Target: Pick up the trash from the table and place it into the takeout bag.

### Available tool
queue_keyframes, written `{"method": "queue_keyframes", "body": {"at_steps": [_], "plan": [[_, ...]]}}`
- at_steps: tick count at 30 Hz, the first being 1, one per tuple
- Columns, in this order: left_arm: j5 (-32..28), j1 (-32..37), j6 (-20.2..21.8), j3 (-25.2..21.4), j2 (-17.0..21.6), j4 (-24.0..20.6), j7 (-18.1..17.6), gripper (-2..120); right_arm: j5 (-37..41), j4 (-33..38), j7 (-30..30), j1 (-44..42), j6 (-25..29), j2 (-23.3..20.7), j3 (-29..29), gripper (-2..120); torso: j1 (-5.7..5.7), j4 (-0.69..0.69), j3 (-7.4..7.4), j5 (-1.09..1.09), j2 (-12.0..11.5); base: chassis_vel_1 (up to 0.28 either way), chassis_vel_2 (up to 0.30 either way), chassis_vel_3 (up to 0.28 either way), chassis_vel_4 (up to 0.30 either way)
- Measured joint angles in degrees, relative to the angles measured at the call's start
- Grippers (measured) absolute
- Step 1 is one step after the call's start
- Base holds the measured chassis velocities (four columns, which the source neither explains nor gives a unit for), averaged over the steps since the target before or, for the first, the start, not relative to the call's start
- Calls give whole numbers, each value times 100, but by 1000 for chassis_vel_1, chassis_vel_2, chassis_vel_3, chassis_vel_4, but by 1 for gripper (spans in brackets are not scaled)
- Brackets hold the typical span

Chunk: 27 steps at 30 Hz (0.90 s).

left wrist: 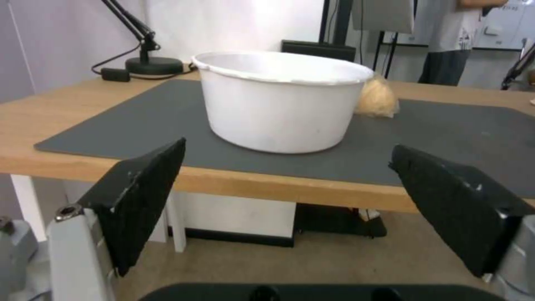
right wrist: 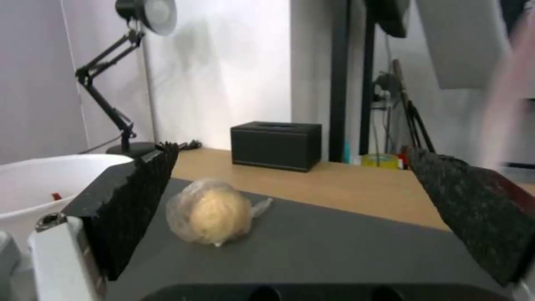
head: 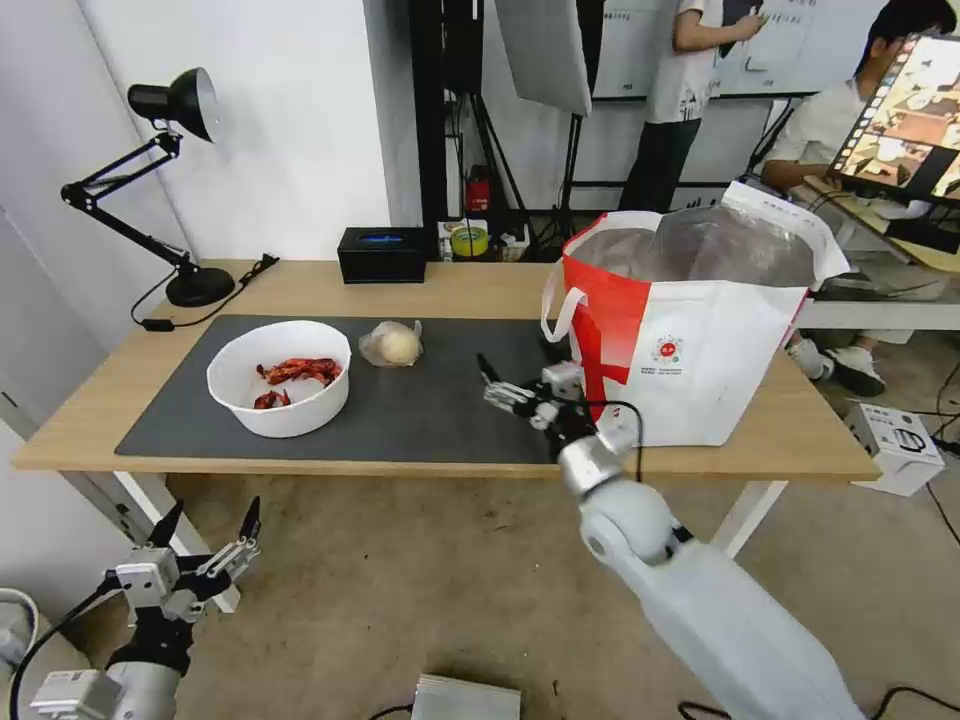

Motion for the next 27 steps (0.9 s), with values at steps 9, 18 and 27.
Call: {"method": "queue_keyframes", "body": {"at_steps": [9,18,27], "plan": [[-36,-37,-3,-2,-3,63,9,100,360,-1545,236,1562,-222,781,-661,100,0,1,-1,-2,0,0,0,0,0],[-40,-30,-5,-17,-2,74,12,100,382,-3083,91,2300,-240,1866,-783,100,0,1,-1,-1,0,0,0,0,0],[-39,-6,-7,-37,-2,58,19,100,484,-4083,-57,2794,-239,2468,-891,100,0,1,-2,-1,1,0,0,0,0]]}}
